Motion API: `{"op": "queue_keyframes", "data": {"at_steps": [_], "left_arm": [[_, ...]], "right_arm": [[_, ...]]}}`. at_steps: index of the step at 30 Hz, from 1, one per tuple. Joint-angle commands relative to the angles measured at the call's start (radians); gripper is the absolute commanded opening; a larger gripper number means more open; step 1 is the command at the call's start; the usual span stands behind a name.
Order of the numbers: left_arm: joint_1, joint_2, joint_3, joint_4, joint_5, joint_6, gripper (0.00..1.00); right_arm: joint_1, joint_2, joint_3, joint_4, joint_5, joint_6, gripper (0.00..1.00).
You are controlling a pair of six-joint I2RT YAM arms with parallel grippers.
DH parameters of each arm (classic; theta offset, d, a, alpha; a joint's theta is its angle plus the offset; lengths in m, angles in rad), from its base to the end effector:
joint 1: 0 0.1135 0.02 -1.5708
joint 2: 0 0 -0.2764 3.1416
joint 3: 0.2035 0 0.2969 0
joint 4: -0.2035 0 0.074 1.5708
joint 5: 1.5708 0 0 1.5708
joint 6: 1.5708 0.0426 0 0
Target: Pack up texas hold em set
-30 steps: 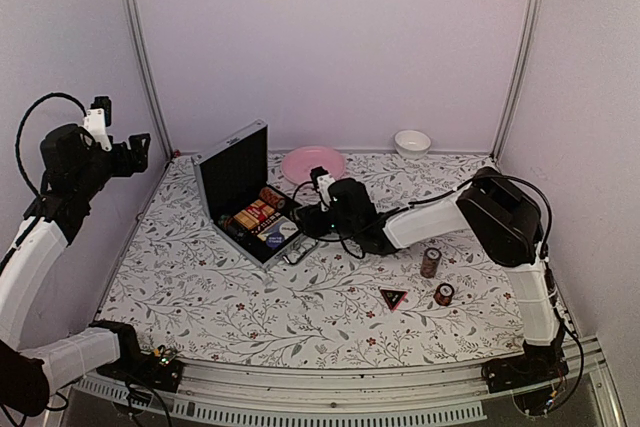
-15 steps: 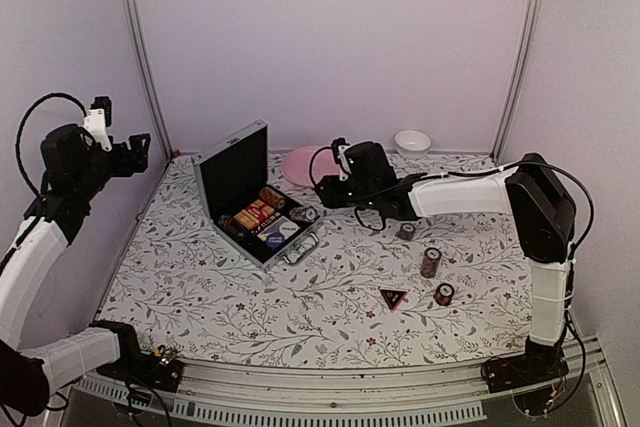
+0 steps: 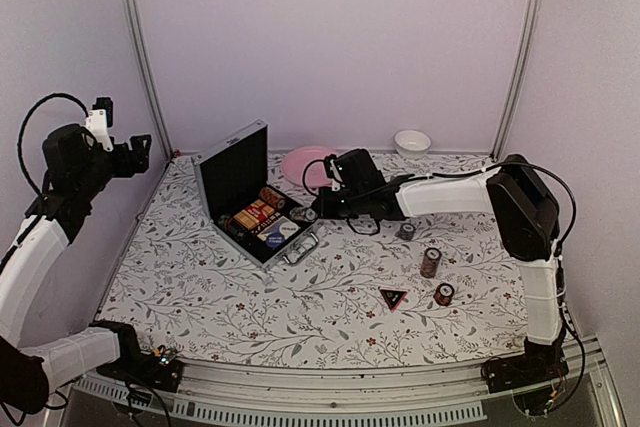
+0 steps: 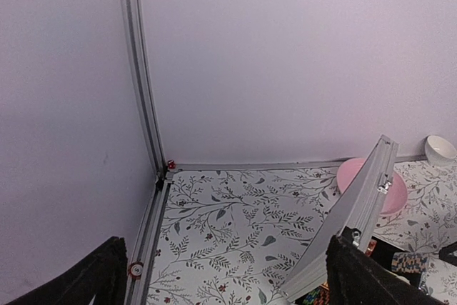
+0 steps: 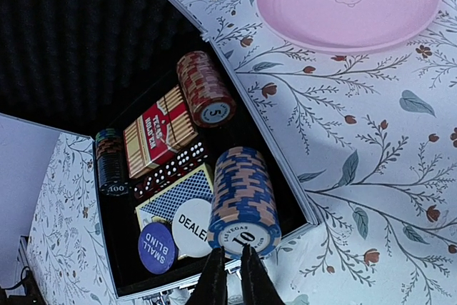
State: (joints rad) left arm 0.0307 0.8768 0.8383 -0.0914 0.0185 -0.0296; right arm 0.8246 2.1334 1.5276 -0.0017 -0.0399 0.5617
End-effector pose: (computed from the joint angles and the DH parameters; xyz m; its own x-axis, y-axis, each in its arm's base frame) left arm 0.2516 0.0069 0.3596 -0.1290 -0.0336 -0.9911 -0.0162 0.9994 -0.0317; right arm 0.3628 0.3950 0.1645 -0.7306 -0.0063 -0.6828 -0.4334 0.7770 0.4566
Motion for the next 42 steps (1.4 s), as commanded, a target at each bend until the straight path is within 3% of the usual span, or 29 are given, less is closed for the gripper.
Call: {"op": "queue_keyframes", "data": {"at_steps": [1, 31, 38, 42], "left_arm": [[-0.01, 0.001, -0.007, 0.018, 0.0, 0.006, 0.97], [-0.011, 0.016, -0.005, 0.016, 0.014, 0.004, 0.97], [-0.01, 0.017, -0.005, 0.016, 0.01, 0.005, 0.97], [-0.011, 0.008, -0.007, 0.016, -0.005, 0.005, 0.97]], "right_arm": [[0.003, 0.055, 0.048, -0.016, -0.022, 0.012, 0.09], [0.005, 0.361, 0.31, 0.028, 0.009, -0.017, 0.1], [0.005, 0.298, 0.297, 0.023, 0.035, -0.039, 0.14], [0.002, 0.148, 0.211, 0.026, 0.087, -0.088, 0.27]]}}
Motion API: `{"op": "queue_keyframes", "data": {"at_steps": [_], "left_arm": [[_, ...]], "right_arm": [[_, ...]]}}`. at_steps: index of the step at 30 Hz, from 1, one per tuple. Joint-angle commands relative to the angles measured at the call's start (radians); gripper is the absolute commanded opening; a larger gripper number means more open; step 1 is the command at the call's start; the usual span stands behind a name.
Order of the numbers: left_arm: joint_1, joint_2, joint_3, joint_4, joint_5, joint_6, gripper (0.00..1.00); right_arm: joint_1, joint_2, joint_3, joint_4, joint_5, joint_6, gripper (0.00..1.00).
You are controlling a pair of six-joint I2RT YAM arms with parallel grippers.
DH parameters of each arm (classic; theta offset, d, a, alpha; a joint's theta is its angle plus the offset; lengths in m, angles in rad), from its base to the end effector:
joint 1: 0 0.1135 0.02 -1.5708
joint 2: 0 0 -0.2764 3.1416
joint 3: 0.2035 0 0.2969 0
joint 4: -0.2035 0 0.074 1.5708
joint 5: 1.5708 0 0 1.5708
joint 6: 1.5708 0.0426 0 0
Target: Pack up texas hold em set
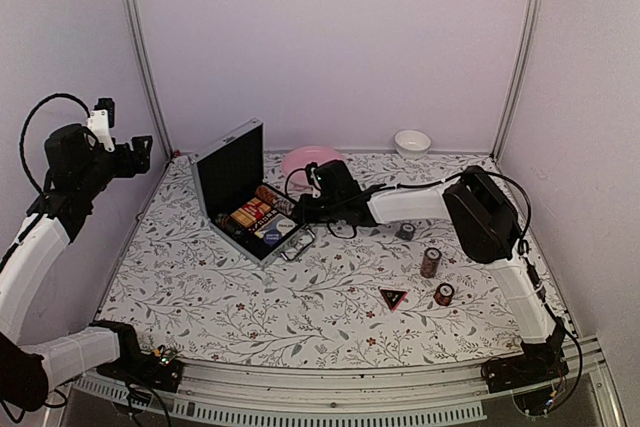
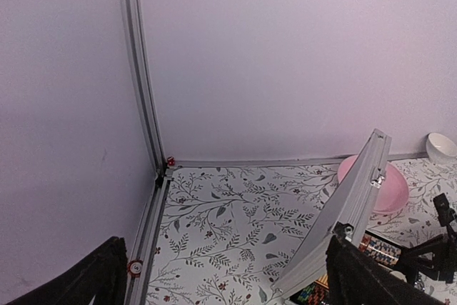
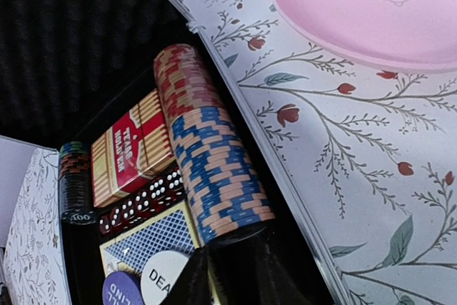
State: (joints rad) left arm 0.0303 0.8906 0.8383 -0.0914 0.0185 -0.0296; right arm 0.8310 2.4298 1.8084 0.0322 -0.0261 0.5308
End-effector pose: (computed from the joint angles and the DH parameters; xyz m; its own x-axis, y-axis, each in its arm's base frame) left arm 0.2550 0.0069 0.3564 -0.1427 -0.0339 -0.9892 -0.0162 0.9994 -0.0319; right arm 0.4020 0.4421 0.1088 -0.7042 -0.0209 -0.7097 -0.4597 0.7751 0.4334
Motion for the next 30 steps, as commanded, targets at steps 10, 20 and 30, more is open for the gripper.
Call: {"op": "queue_keyframes", "data": {"at_steps": [10, 20, 30], "left_arm": [[-0.01, -0.028, -0.002, 0.017, -0.018, -0.006, 0.97], [-0.009, 0.008, 0.179, 0.039, 0.093, -0.139, 0.97], [-0.009, 0.024, 0.096, -0.002, -0.088, -0.037, 0.97]], "right_arm": [[-0.061, -0.635, -0.428, -0.161, 0.189, -0.178, 0.59], [-0.138, -0.954, -0.659, -0.656, 0.279, -0.003, 0.86], [-0.151, -0.857, -0.731, -0.799, 0.267, 0.149, 0.89]]}}
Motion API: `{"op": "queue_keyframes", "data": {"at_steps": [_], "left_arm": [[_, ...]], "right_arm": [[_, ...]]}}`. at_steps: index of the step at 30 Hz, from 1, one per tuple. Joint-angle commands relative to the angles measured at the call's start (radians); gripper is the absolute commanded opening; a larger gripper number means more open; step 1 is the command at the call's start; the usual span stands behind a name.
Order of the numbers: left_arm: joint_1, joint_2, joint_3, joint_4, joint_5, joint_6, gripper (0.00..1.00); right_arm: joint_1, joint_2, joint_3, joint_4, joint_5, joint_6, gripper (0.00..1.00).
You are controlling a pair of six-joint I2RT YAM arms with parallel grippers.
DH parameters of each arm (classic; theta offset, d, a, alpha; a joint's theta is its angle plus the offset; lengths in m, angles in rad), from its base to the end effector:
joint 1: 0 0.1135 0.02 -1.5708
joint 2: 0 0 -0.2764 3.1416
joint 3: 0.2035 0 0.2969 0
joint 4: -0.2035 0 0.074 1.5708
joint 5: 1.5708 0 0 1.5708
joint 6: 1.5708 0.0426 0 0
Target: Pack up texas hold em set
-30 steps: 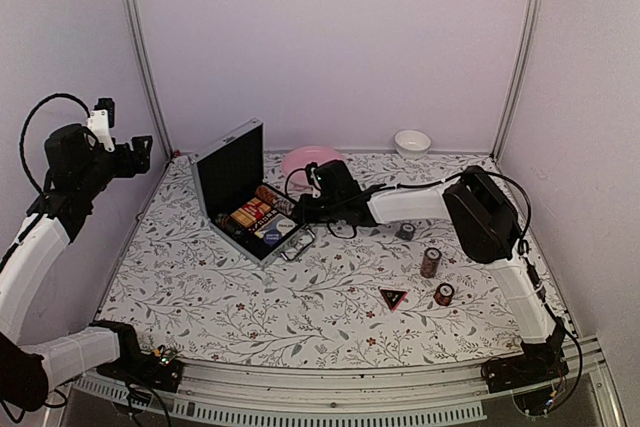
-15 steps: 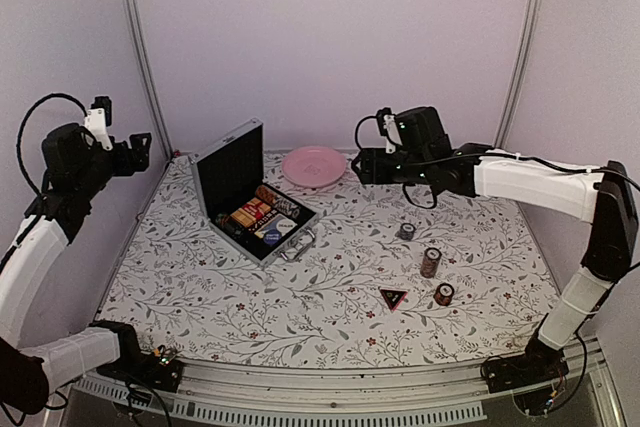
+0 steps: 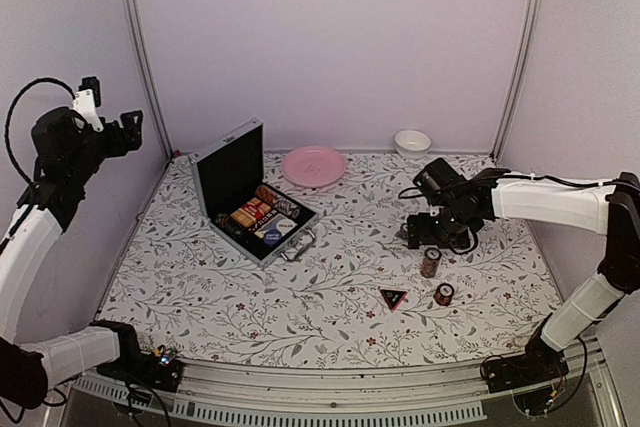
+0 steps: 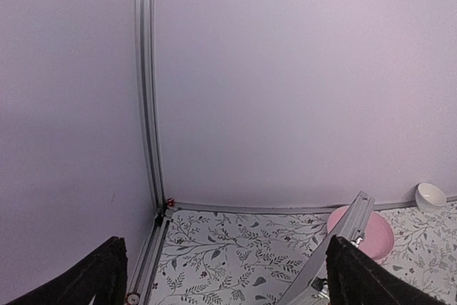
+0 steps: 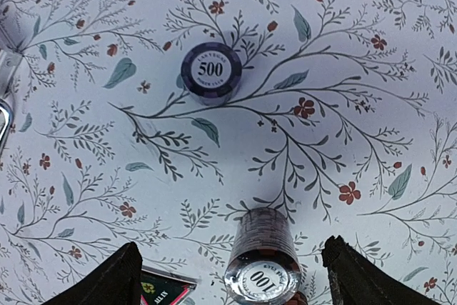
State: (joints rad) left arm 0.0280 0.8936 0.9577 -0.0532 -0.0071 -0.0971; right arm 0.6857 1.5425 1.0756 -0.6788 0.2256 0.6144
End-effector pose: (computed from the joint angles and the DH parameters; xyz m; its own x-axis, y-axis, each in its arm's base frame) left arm 0.2496 0.0073 0.4087 0.0142 -0.0966 -0.9952 -0.0339 0.9947 -0.0970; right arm 0.2742 0.2120 0.2072 -0.8908 -0.0028 -0.4545 -0.0395 0.9967 0.0712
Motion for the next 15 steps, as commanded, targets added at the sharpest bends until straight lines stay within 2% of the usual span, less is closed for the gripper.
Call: {"op": "queue_keyframes", "data": {"at_steps": [1, 5, 8, 15], "left_arm": [[-0.007, 0.024, -0.021, -0.038, -0.048, 0.024, 0.97], [-0.006, 0.024, -0.026, -0.027, 0.015, 0.017, 0.97], [-0.004, 0.015, -0.025, -0.03, -0.009, 0.017, 0.97], [-0.005, -0.017, -0.042, -0.011, -0.02, 0.017, 0.97]], "right_arm": [[-0.006, 0.037, 0.002, -0.095, 0.023, 0.07, 0.89], [-0.006, 0.068, -0.001, -0.115, 0.014, 0.076, 0.85], [-0.006, 0.088, -0.018, -0.11, -0.002, 0.09, 0.76], [-0.006, 0.102, -0.021, -0.093, 0.005, 0.094, 0.61]]}}
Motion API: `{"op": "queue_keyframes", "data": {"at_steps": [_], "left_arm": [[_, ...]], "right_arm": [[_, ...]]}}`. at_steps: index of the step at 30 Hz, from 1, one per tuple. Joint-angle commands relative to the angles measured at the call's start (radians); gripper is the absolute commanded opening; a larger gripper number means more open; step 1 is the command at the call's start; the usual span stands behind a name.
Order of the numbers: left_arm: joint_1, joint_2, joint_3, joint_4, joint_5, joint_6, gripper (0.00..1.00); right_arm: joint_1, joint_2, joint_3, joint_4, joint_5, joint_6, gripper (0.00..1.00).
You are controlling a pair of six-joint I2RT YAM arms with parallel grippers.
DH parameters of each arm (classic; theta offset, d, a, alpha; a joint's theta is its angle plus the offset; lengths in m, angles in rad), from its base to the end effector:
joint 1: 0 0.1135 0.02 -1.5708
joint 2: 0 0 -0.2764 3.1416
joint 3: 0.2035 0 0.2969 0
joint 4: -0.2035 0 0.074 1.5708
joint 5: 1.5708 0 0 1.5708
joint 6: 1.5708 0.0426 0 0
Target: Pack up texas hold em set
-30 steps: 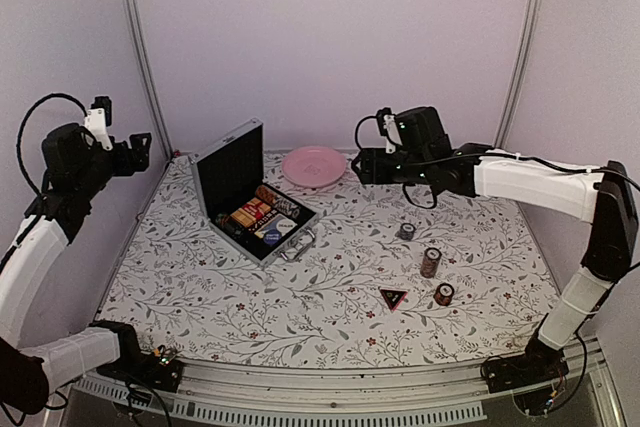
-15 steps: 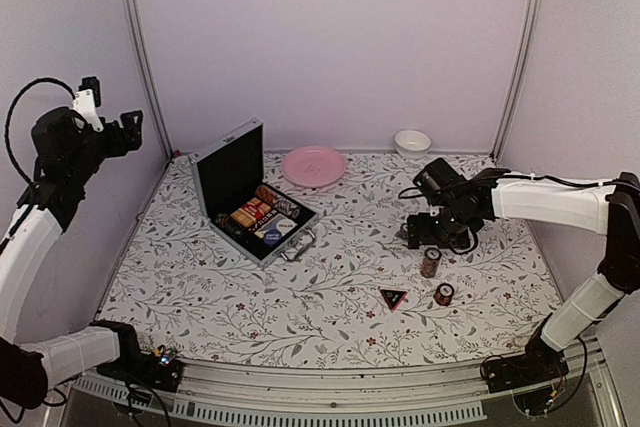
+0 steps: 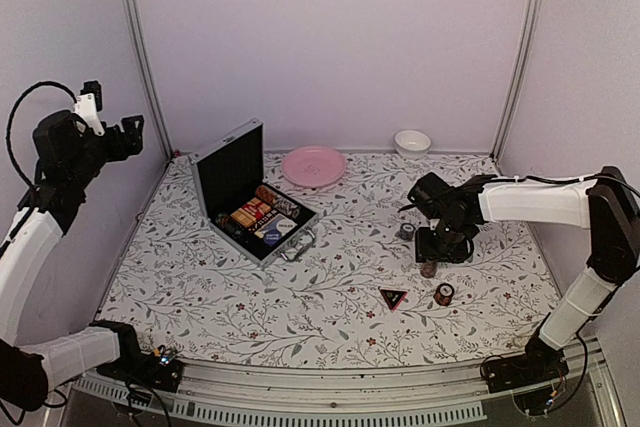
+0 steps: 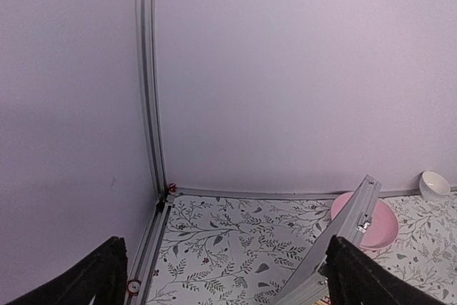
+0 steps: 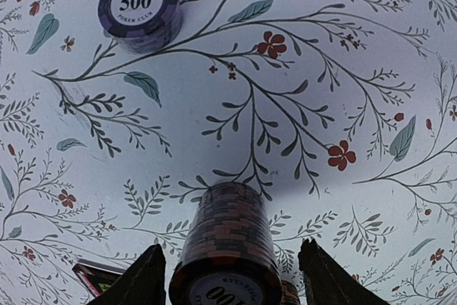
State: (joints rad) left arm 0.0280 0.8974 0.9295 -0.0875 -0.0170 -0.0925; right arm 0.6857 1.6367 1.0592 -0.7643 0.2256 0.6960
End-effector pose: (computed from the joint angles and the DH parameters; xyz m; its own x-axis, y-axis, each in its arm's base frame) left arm 0.2526 0.0078 0.3924 -0.0510 -0.0938 -0.9943 -0.0499 0.9946 -0.0913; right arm 0.2698 0.2084 0.1683 -0.9490 0.0310 -0.3139 0.0398 0.9990 -0.0216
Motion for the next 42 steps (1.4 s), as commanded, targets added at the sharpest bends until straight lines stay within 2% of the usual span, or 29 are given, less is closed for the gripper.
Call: {"op": "queue_keyframes", "data": {"at_steps": [1, 11, 20, 25, 29, 33, 38, 42], "left_arm": [[-0.005, -0.022, -0.014, 0.023, -0.011, 0.012, 0.97], [-0.005, -0.017, -0.012, 0.023, -0.004, 0.008, 0.97], [-0.005, -0.021, -0.014, 0.023, 0.0, 0.005, 0.97], [-0.005, -0.022, -0.017, 0.025, -0.01, 0.011, 0.97], [-0.005, -0.024, -0.023, 0.03, -0.025, 0.021, 0.97], [-0.004, -0.024, -0.03, 0.035, -0.041, 0.028, 0.97], [-0.005, -0.024, -0.04, 0.046, -0.048, 0.034, 0.97], [-0.005, -0.023, -0.042, 0.049, -0.052, 0.038, 0.97]], "right_arm": [[-0.006, 0.008, -0.006, -0.009, 0.007, 0.011, 0.6], [-0.006, -0.014, -0.011, -0.009, 0.025, 0.017, 0.54], [-0.006, -0.045, -0.019, 0.005, 0.022, 0.013, 0.26], [-0.004, -0.129, 0.051, 0.051, 0.001, -0.022, 0.23], [0.046, -0.188, 0.087, 0.223, -0.037, -0.109, 0.22], [0.117, -0.175, 0.058, 0.478, -0.061, -0.182, 0.22], [0.212, -0.045, 0.05, 0.832, -0.134, -0.218, 0.21], [0.315, 0.101, 0.131, 0.939, -0.075, -0.315, 0.21]]}}
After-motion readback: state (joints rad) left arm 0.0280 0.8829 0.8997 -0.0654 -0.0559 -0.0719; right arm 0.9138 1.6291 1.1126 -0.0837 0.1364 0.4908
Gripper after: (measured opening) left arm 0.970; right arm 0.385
